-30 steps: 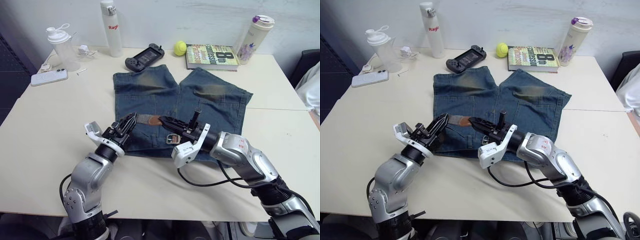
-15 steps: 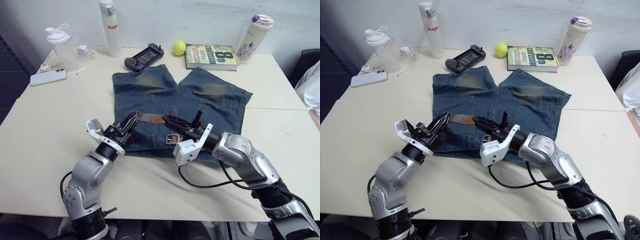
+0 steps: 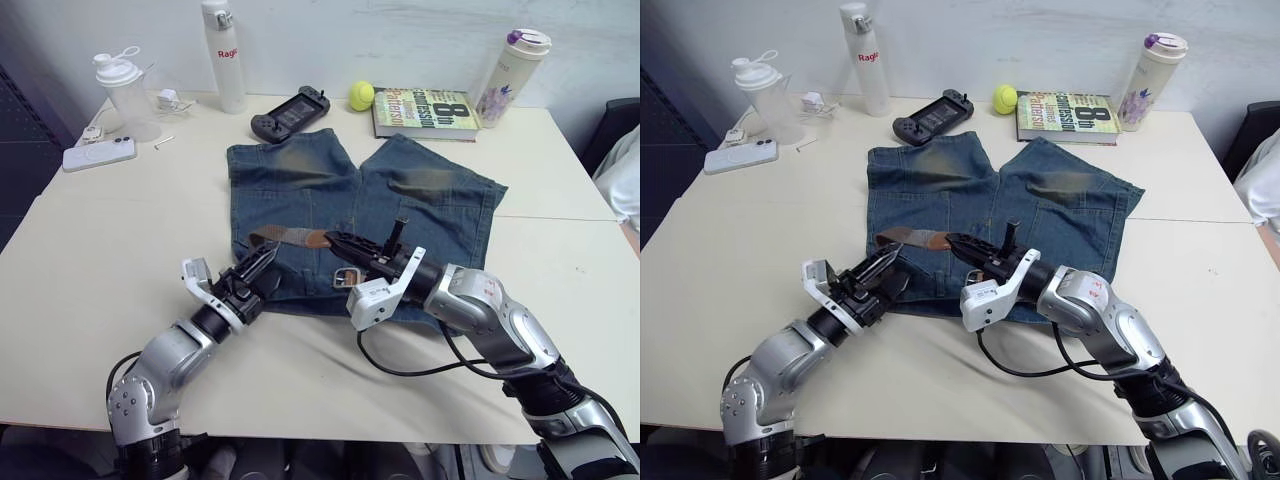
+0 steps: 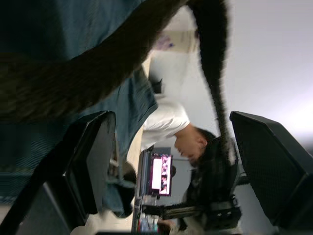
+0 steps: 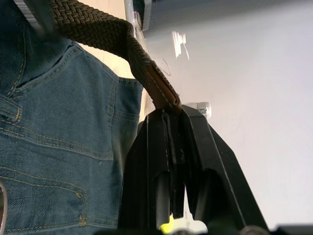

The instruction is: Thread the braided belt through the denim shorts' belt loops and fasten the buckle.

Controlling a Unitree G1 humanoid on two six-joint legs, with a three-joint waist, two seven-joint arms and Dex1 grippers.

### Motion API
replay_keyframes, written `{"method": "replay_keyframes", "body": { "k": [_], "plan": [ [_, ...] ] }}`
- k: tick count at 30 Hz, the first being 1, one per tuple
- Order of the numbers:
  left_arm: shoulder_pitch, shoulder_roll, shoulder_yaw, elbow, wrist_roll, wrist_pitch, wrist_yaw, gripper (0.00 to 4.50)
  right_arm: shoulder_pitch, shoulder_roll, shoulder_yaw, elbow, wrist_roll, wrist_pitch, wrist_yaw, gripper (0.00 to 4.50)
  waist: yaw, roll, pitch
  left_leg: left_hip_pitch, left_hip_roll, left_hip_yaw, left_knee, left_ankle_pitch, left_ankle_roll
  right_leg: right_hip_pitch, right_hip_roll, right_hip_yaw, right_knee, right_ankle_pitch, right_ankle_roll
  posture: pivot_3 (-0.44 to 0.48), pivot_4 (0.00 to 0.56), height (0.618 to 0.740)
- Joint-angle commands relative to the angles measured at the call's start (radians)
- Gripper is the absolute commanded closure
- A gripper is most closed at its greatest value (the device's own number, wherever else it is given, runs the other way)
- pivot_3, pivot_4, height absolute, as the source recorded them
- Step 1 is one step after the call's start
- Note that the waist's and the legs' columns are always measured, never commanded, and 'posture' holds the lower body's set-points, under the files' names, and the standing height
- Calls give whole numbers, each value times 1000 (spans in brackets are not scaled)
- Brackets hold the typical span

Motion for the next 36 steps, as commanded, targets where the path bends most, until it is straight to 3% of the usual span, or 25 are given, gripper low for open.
{"method": "replay_keyframes", "body": {
  "k": [1,8,17,22,25,32,33,36],
  "plan": [
    [-51,-21,3,5,-12,15,-29,348,1,-1,-31,-53,16,-6,1,4500,2,0,0,0,0,0,0,0,0,0,0,0,0,0,0,0,150,740],
    [-187,-164,60,5,-12,-60,79,348,21,-1,-34,-64,1,-6,7,4500,18,0,0,0,0,0,0,0,0,0,0,0,-1,0,1,0,150,740],
    [-175,-268,57,-94,-12,-111,219,348,30,-1,-40,-78,-2,0,13,4500,18,0,0,-1,0,0,-1,0,0,0,0,-1,-3,1,2,0,150,740],
    [-151,-280,45,-111,-12,-112,245,348,31,-2,-43,-82,-1,3,14,4500,19,0,0,-1,0,0,-1,0,0,1,0,-1,-3,1,2,0,150,740],
    [-153,-276,48,-95,-12,-104,247,1176,31,-1,-43,-84,-1,4,14,4500,19,0,0,-1,0,0,-1,0,0,0,1,-1,-3,1,2,0,150,740],
    [-160,-273,58,-71,-12,-88,231,4268,31,-1,-45,-86,0,6,15,4500,19,0,0,-1,0,0,-1,0,0,0,1,-1,-4,1,2,0,150,740],
    [-161,-273,60,-68,-12,-86,230,4449,31,-1,-46,-86,0,7,15,4500,19,0,0,-1,0,0,-1,0,0,0,1,-1,-4,1,2,0,150,740],
    [-163,-265,69,-56,-12,-74,215,4449,33,0,-47,-87,0,9,15,4500,19,0,0,-1,0,0,-1,0,0,0,1,-1,-4,1,2,0,150,740]
  ]
}}
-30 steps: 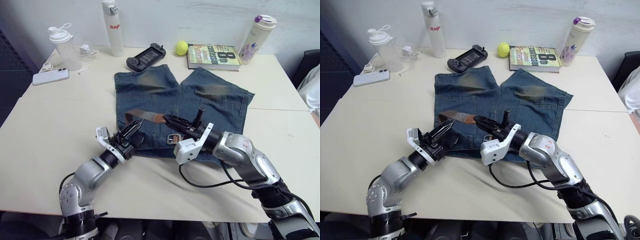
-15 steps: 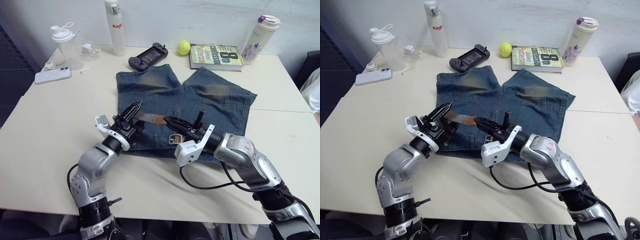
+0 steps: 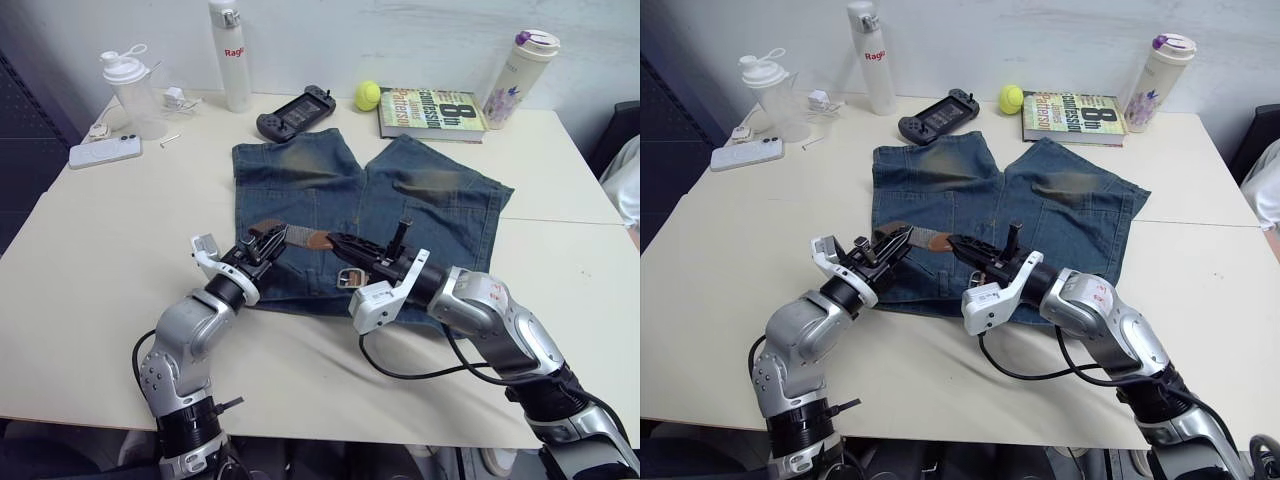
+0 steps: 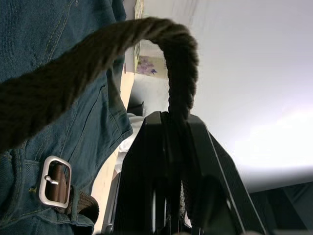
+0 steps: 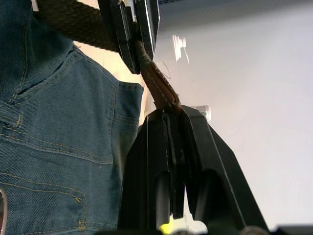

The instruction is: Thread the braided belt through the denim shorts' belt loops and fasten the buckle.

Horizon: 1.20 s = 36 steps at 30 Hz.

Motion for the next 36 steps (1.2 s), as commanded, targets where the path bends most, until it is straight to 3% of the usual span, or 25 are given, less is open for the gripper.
{"method": "replay_keyframes", "body": {
  "k": [1,10,14,15,17,19,24,29,36],
  "plan": [
    [10,-49,7,-5,-12,24,-35,4449,2,1,-26,-47,4,4,-1,4500,0,0,0,0,0,0,0,0,0,0,0,0,0,0,0,0,150,740],
    [7,-2,37,3,-12,77,-154,4449,12,29,-32,-63,70,74,38,4500,0,0,0,0,0,0,-1,0,0,0,0,0,-1,0,0,0,150,740],
    [8,6,40,1,-12,83,-169,4500,19,40,-46,-80,148,124,81,3022,0,0,0,0,0,0,-1,0,0,0,0,0,-1,0,0,0,150,740],
    [7,9,42,2,-12,83,-168,4500,20,42,-50,-83,153,132,81,2441,0,0,0,0,0,0,-1,0,0,0,0,0,-1,0,0,0,150,740],
    [20,84,51,5,-12,98,-190,4500,56,66,-116,-105,256,258,108,1593,1,0,0,0,0,0,-1,0,0,0,0,0,-1,0,0,0,150,740],
    [56,189,45,8,-12,131,-230,4500,102,84,-188,-147,413,402,165,1593,0,0,0,0,0,-1,-4,0,-1,0,0,0,-1,0,0,0,150,740],
    [140,339,33,5,-12,108,-274,4500,161,78,-341,-273,803,770,296,1593,-2,3,2,1,-1,-1,-10,1,-2,-1,0,1,-3,0,0,0,150,740],
    [160,400,-24,7,14,45,-283,4500,195,0,-413,-358,1106,1089,388,1593,-1,6,4,1,-1,-2,-13,1,-3,-2,-1,1,-4,0,-1,0,150,740],
    [127,390,-158,-60,303,-51,-304,4500,222,-58,-420,-443,1235,1194,370,1593,-2,9,5,0,-1,-2,-14,0,-1,-2,-2,0,-5,0,-1,0,150,740]
  ]
}}
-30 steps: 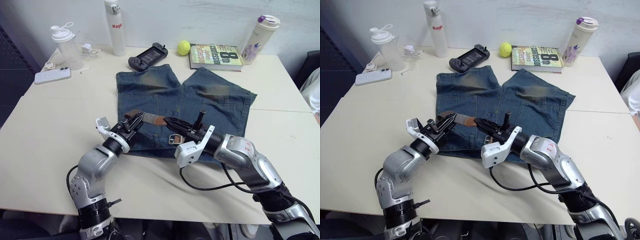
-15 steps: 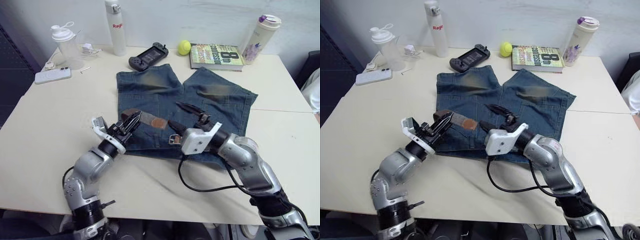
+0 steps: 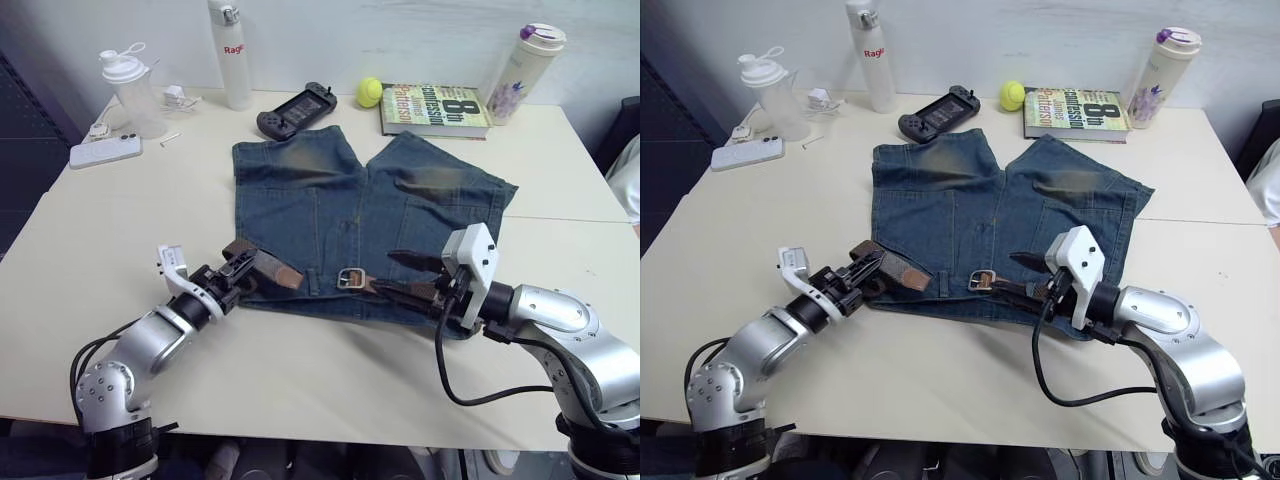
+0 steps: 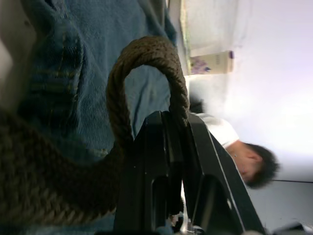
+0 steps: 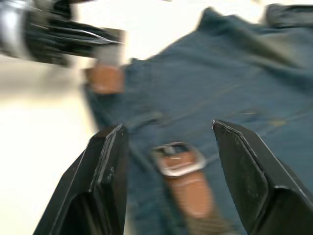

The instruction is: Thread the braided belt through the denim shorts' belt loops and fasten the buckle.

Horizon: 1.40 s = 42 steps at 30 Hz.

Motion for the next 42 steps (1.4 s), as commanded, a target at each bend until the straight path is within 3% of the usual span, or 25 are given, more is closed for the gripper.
{"method": "replay_keyframes", "body": {
  "k": [1,7,17,26,42],
  "plan": [
    [0,-2,-62,-89,148,-39,-27,4500,7,-16,-27,-55,40,13,-27,1593,-1,0,0,0,0,0,0,0,0,0,0,0,-1,0,0,0,150,740],
    [30,-45,-118,-176,355,-123,-4,4500,0,-17,-62,-83,115,54,-82,1593,0,0,0,-1,0,1,-2,0,-1,0,1,-1,-4,0,0,0,150,740],
    [139,-170,-168,-260,470,-206,11,4500,-47,-66,-59,-82,217,101,-104,1593,1,1,1,-1,0,1,-1,0,-1,0,1,-1,-4,1,1,0,150,740],
    [110,-274,-185,-209,657,-296,-5,4500,-133,-63,-17,-74,280,143,-135,1593,3,1,1,-1,0,1,-1,0,-1,0,1,-1,-4,1,2,0,150,740],
    [186,-351,-236,-225,737,-265,-28,4500,-185,-74,-8,-51,313,150,-149,1593,3,1,1,-2,0,1,-1,-1,0,0,0,-2,-4,1,2,0,150,740]
  ]
}}
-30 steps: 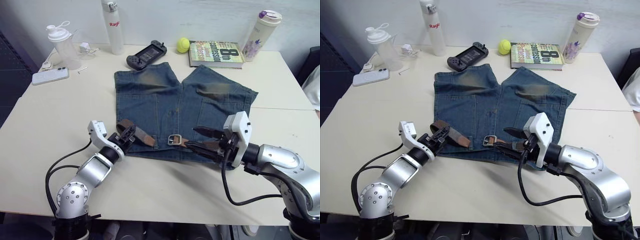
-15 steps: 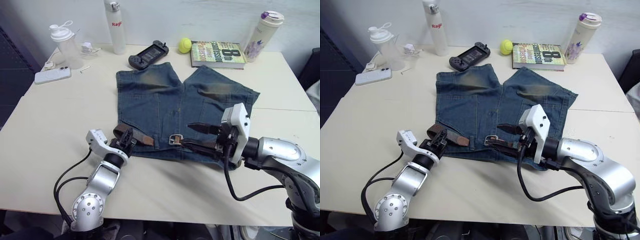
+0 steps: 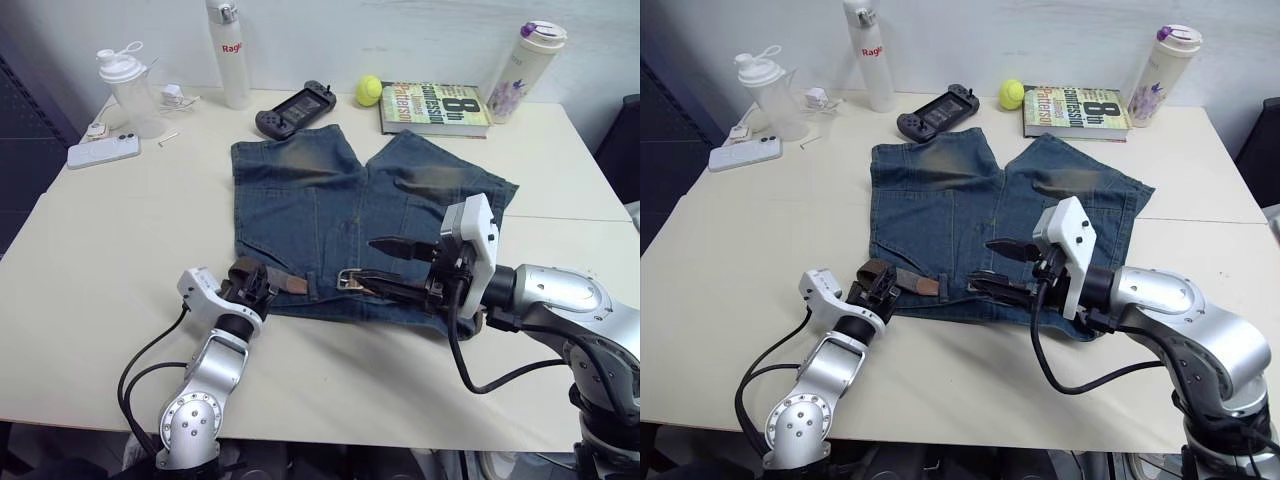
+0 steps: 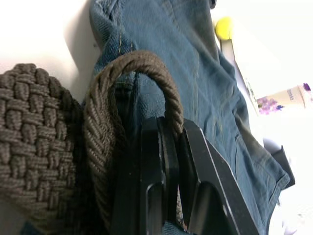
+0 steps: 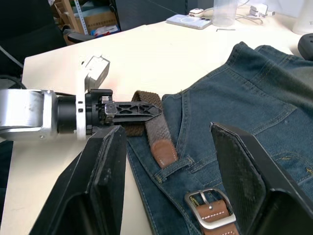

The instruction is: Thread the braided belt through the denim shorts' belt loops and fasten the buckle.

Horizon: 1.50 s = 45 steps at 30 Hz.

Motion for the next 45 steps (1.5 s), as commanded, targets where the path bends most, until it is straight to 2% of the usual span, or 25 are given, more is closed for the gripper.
{"method": "replay_keyframes", "body": {
  "k": [1,8,12,19,25,33,37,42,45],
  "plan": [
    [11,-12,-28,-5,24,15,-15,4500,-16,-19,-9,-12,23,-3,2,1593,1,0,0,0,0,0,0,0,0,0,0,0,0,0,0,0,150,740],
    [-4,-49,-43,64,-27,53,-74,4500,-16,-38,-14,-11,25,0,-9,1593,0,0,0,0,0,0,0,0,0,0,0,0,0,0,0,0,150,740],
    [-13,-53,-31,116,-106,93,-101,4500,-17,-51,-22,-14,34,4,-13,1593,2,0,0,0,0,0,0,0,0,0,0,0,0,0,0,0,150,740],
    [-65,30,-39,218,-174,218,-231,4500,2,-63,-12,-26,20,1,-23,1593,22,1,0,0,-1,-1,1,0,1,0,-1,-1,0,0,0,0,150,740],
    [-110,64,-50,274,-152,273,-322,4500,53,-90,42,-40,-68,-46,-9,1593,45,2,-1,0,-3,-1,1,-1,2,1,-3,-1,-1,1,2,0,150,740],
    [-156,-20,-36,347,-23,194,-295,4500,117,-103,68,-65,-131,-84,-4,1593,58,3,-1,0,-5,-1,2,-1,2,3,-4,-1,-3,2,4,0,150,740],
    [-174,13,-114,348,66,237,-336,4500,139,-100,62,-85,-137,-81,-17,1593,58,3,-1,0,-5,-1,2,-1,2,3,-4,-1,-3,3,5,0,150,740],
    [-189,6,-142,341,54,273,-390,4500,184,-102,67,-112,-162,-90,-29,1593,59,5,-2,0,-5,-1,1,-1,2,3,-4,-1,-3,3,5,0,150,740],
    [-193,23,-154,326,49,300,-438,4500,235,-132,107,-130,-239,-129,-27,1593,61,5,-2,-1,-6,-1,1,-1,2,3,-5,-1,-4,3,5,0,150,740]
  ]
}}
